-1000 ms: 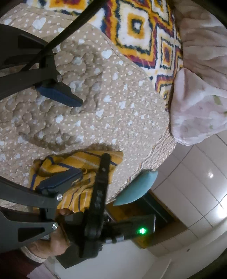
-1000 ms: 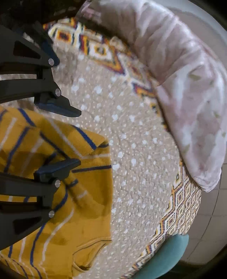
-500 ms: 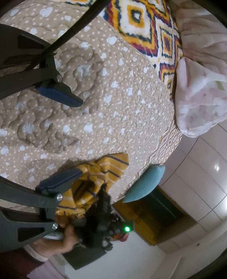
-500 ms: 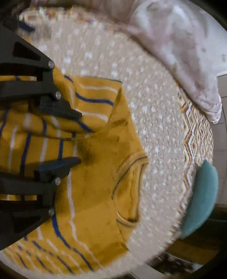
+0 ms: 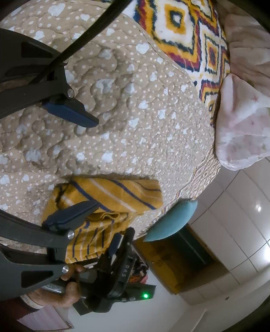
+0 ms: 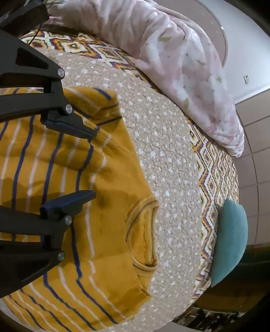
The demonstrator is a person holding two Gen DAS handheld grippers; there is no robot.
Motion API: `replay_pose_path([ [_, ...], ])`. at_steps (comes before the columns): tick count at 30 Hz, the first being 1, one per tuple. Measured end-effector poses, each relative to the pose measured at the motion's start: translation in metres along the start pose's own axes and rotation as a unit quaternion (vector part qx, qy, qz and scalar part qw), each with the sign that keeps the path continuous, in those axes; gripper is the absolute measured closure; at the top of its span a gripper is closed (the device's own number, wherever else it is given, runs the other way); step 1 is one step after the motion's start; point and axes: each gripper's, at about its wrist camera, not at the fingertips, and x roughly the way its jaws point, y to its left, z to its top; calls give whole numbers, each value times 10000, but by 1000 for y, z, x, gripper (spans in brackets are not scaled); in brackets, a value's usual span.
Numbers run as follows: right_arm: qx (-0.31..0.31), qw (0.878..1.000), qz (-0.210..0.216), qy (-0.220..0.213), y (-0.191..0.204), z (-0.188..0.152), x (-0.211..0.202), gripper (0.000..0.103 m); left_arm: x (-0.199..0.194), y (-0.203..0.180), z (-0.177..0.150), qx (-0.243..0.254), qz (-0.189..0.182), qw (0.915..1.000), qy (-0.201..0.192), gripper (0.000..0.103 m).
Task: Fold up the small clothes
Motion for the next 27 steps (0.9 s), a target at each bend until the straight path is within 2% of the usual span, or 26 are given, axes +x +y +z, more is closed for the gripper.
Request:
replay_pose_path([
  [6, -232, 9995, 164, 142, 28, -5, 12, 46, 0, 1, 1, -39, -18, 10000, 1, 31],
  [8, -367, 9990, 69, 227, 40, -7, 20, 41, -2, 0, 1, -30, -8, 10000, 6, 31],
  [10, -611, 9972, -92, 418, 49, -10, 34, 42, -2, 0, 1, -17, 7, 10000, 6, 31],
  [12, -831, 9935, -394, 667, 52, -14, 49, 87, -3, 1, 0, -22, 26, 10000, -4, 31],
  [13, -819, 9936, -556, 539, 49, -16, 45, 88, -3, 1, 0, -36, 25, 10000, -10, 31],
  [17, -814, 9958, -383, -146, 47, -18, 3, 89, -4, 3, 1, -131, 26, 9999, -29, 31],
  [20, -954, 9943, -106, -455, 61, -15, -21, 89, -6, 2, 0, -119, 62, 9999, -51, 31],
  [24, -1050, 9939, -27, -343, 78, -14, -6, 89, -9, 3, 0, -145, 84, 9998, -97, 31],
  [27, -989, 9951, 49, -29, 83, -13, 24, 88, -9, 4, 1, -180, 61, 9998, -106, 31],
])
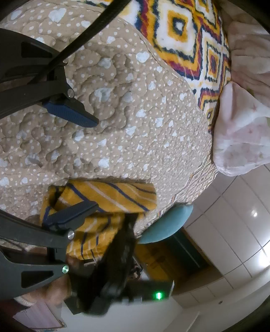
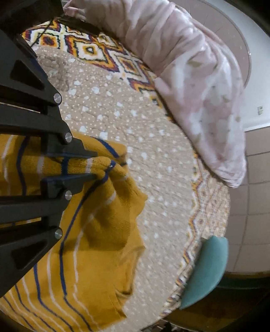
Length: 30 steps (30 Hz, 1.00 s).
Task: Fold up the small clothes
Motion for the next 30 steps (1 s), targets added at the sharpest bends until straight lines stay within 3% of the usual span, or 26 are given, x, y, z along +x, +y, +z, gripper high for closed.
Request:
replay_pose_path([
  [3, 62, 9996, 133, 255, -3, -1, 22, 87, -2, -2, 0, 43, -5, 10000, -20, 31],
  [7, -162, 9988, 154, 431, -1, 0, 32, 77, -1, -5, -1, 97, 33, 9999, -35, 31],
  [12, -179, 9983, 551, 1, 9, 10, 2, 63, 0, -1, 0, 11, 39, 10000, -1, 31],
  [14, -428, 9989, 171, -14, 21, 11, -1, 53, 0, 1, 1, -40, 29, 10000, 1, 31],
  [16, -860, 9947, -561, 10, 34, 7, 5, 52, -1, 1, 0, -40, 33, 10000, -12, 31],
  [19, -1080, 9861, -1255, 126, 34, 1, 18, 51, -4, 0, -1, -11, 44, 10000, -45, 31],
  [21, -935, 9893, -1069, 320, 23, -2, 28, 52, -5, 0, -1, -9, 61, 10000, -78, 31],
  [23, -787, 9904, -976, 575, 13, -4, 39, 65, -5, 1, -2, -30, 85, 9999, -81, 31],
  [24, -665, 9922, -874, 590, 7, -4, 41, 65, -5, 2, -2, -64, 101, 9999, -75, 31],
  [27, 447, 9983, 331, 180, -31, 0, 24, 64, -4, 4, -2, -119, 131, 9998, -94, 31],
  [30, 1047, 9926, 605, -100, -53, -2, 12, 64, 1, 3, -4, -63, 274, 9996, -86, 31],
])
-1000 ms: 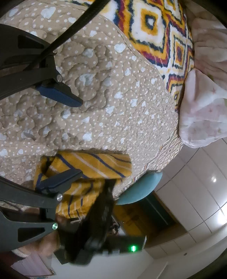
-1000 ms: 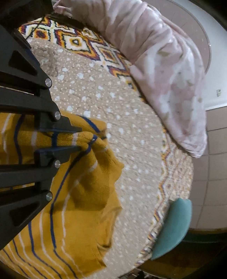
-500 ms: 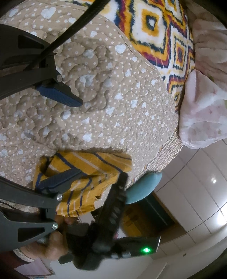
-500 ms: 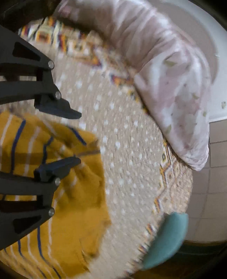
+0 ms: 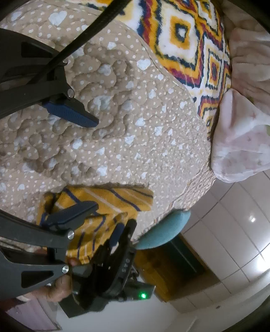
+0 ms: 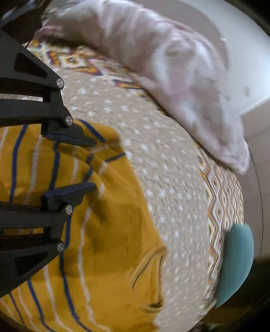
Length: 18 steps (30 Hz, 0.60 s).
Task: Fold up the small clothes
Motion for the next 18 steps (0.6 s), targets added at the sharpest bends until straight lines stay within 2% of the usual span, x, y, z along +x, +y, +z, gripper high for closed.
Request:
replay_pose_path([
  [5, -467, 9981, -305, 247, 7, 0, 11, 63, 2, -9, -4, 278, 194, 9994, -39, 31],
  [8, -537, 9970, -408, 382, 15, -1, 27, 58, 2, -7, -5, 256, 165, 9995, -32, 31],
  [10, -601, 9959, -574, 351, 18, -3, 34, 53, 3, -7, -4, 232, 157, 9996, -16, 31],
  [13, -863, 9897, -1042, 456, 28, -4, 48, 53, 3, -8, -4, 272, 182, 9995, 4, 31],
  [15, -1136, 9840, -1291, 474, 35, -5, 52, 69, 2, -9, -4, 274, 169, 9995, 2, 31],
  [16, -1174, 9832, -1344, 392, 35, -5, 47, 85, 1, -8, -4, 261, 158, 9995, -7, 31],
  [18, -934, 9897, -1070, 167, 26, -3, 26, 89, -2, -7, -4, 223, 149, 9996, -36, 31],
])
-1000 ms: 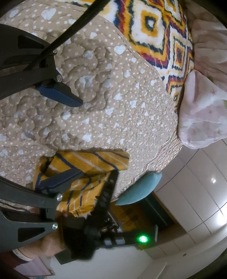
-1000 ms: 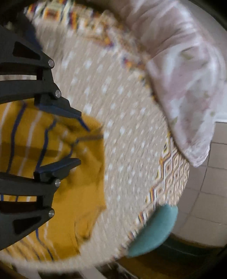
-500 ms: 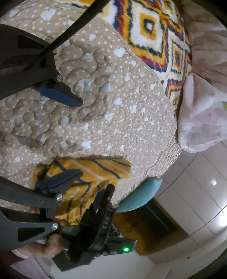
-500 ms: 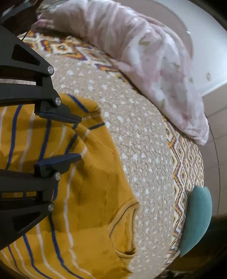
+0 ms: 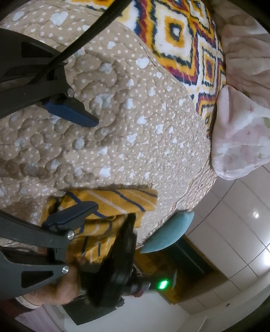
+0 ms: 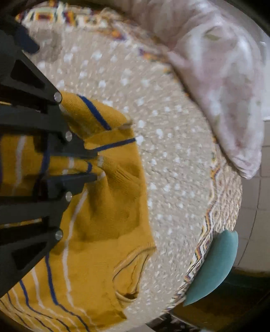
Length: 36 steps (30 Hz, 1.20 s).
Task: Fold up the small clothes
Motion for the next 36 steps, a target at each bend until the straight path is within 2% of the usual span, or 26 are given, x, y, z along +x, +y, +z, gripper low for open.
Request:
replay_pose_path([
  [3, 394, 9978, 327, -423, -28, -7, -36, 90, -7, -7, 2, 65, 94, 9999, -38, 31],
  [6, 741, 9917, 596, -866, -70, -26, -81, 90, -11, -27, 6, 288, 32, 9996, -8, 30],
  [8, 821, 9889, 597, -1086, -90, -40, -103, 90, -10, -52, 9, 686, 63, 9976, 59, 30],
  [11, 960, 9834, 699, -1374, -130, -73, -132, 90, 2, -96, 16, 1398, 234, 9897, 204, 30],
  [15, 1182, 9772, 1044, -1420, -162, -113, -143, 90, 47, -146, 28, 2073, 280, 9753, 712, 30],
  [18, 1322, 9738, 1283, -1335, -174, -135, -142, 90, 89, -155, 33, 2078, 412, 9699, 1198, 34],
  [20, 1335, 9726, 1373, -1316, -178, -146, -140, 91, 122, -161, 31, 2214, 618, 9599, 1607, 37],
  [21, 1332, 9724, 1397, -1313, -177, -149, -138, 94, 136, -164, 27, 2405, 832, 9509, 1760, 40],
  [22, 1324, 9724, 1417, -1298, -178, -152, -137, 97, 148, -168, 20, 2709, 1134, 9375, 1870, 49],
  [23, 1325, 9721, 1444, -1287, -179, -154, -136, 97, 153, -172, 14, 2946, 1307, 9279, 1876, 52],
  [24, 1332, 9718, 1464, -1285, -180, -156, -134, 97, 153, -176, 13, 3062, 1340, 9249, 1813, 70],
  [25, 1342, 9713, 1484, -1290, -183, -158, -134, 97, 149, -179, 15, 3010, 1332, 9270, 1799, 95],
  [28, 1380, 9692, 1541, -1335, -189, -164, -133, 97, 141, -194, 24, 2755, 990, 9371, 1904, 95],
  [31, 1528, 9655, 1670, -1285, -195, -169, -127, 97, 147, -215, 18, 2728, 592, 9367, 2114, 95],
  [34, 1604, 9644, 1694, -1241, -199, -174, -126, 97, 156, -232, 7, 2888, 607, 9328, 2070, 94],
  [35, 1609, 9642, 1711, -1231, -199, -175, -127, 97, 158, -233, 6, 2877, 623, 9339, 2031, 94],
  [36, 1615, 9638, 1725, -1232, -201, -176, -129, 97, 161, -232, 9, 2797, 599, 9370, 2006, 90],
])
